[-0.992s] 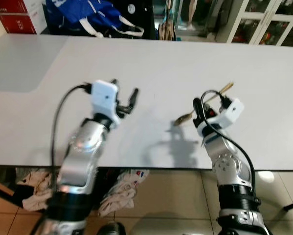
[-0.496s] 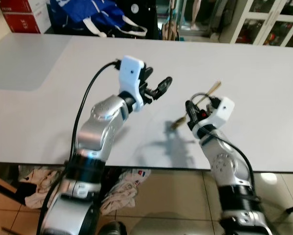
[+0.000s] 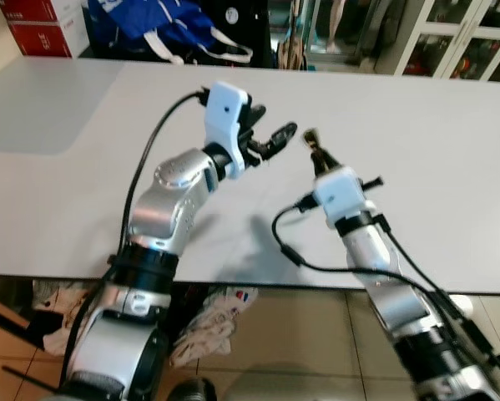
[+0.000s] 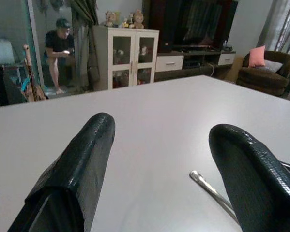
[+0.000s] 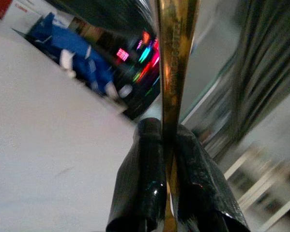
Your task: Setting the table
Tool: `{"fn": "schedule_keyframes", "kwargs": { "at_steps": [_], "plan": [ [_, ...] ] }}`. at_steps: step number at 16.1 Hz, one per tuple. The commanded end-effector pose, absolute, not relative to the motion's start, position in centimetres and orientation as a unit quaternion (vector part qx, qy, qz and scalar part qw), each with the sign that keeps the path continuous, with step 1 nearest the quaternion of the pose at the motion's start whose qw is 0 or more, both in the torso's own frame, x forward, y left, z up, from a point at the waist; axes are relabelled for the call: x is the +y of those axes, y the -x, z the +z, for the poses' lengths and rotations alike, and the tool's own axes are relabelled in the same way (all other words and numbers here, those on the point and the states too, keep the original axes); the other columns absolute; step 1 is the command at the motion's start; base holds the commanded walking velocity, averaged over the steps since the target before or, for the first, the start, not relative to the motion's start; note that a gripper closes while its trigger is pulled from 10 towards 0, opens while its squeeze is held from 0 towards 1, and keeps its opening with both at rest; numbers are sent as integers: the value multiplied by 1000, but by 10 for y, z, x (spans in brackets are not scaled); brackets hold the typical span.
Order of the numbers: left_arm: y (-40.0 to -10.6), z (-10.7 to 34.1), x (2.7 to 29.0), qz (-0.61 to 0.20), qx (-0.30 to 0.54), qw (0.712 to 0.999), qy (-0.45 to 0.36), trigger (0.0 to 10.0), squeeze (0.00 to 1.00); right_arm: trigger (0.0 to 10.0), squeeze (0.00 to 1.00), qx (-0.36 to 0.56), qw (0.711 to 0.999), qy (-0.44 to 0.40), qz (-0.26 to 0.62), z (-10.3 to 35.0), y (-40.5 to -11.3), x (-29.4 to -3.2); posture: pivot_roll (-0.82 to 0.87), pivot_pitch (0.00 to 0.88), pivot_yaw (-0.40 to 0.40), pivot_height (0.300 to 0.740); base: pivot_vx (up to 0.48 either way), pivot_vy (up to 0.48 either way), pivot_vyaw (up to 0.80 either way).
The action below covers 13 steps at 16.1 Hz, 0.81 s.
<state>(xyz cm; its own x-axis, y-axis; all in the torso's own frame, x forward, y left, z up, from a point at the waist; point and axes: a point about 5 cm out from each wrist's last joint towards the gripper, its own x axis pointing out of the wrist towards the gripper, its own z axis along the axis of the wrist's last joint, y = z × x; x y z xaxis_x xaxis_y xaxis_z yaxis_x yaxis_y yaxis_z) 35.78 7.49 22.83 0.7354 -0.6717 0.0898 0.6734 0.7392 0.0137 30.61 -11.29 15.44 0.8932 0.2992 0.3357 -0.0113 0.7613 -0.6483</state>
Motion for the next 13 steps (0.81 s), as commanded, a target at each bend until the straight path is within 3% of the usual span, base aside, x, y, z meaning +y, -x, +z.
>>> {"fn": "schedule_keyframes", "kwargs": {
  "at_steps": [1,2,4,6,8,9,11,13],
  "plan": [
    [-359,236,74,-365,-58,929,12,10000,0,10000,0,-250,890,371,83,156,-303,-108,-9,41,-2,740,0,0,0],
    [-358,237,74,-367,-62,928,7,10000,0,10000,0,-272,871,401,79,155,-302,-107,-9,41,-2,740,0,0,0],
    [-356,237,74,-372,-64,926,2,10000,0,10000,0,-281,862,413,83,152,-302,-106,-6,46,-3,740,0,0,0],
    [-356,236,81,-360,-63,931,-3,10000,0,10000,0,-321,820,465,86,149,-300,-104,-5,49,-3,740,0,0,0],
    [-357,235,88,-346,-61,936,-3,10000,0,10000,0,-358,765,529,88,145,-297,-104,-5,50,-3,740,0,0,0],
    [-358,236,92,-338,-62,939,-3,10000,0,10000,0,-389,708,583,89,139,-295,-105,-5,52,-2,740,0,0,0],
    [-356,237,96,-332,-65,941,-5,10000,0,10000,0,-415,647,634,80,130,-297,-115,-1,54,-1,740,0,0,0],
    [-353,241,98,-329,-68,942,1,10000,0,10000,0,-413,643,643,54,128,-302,-127,2,55,-1,740,0,0,0]
  ]
}}
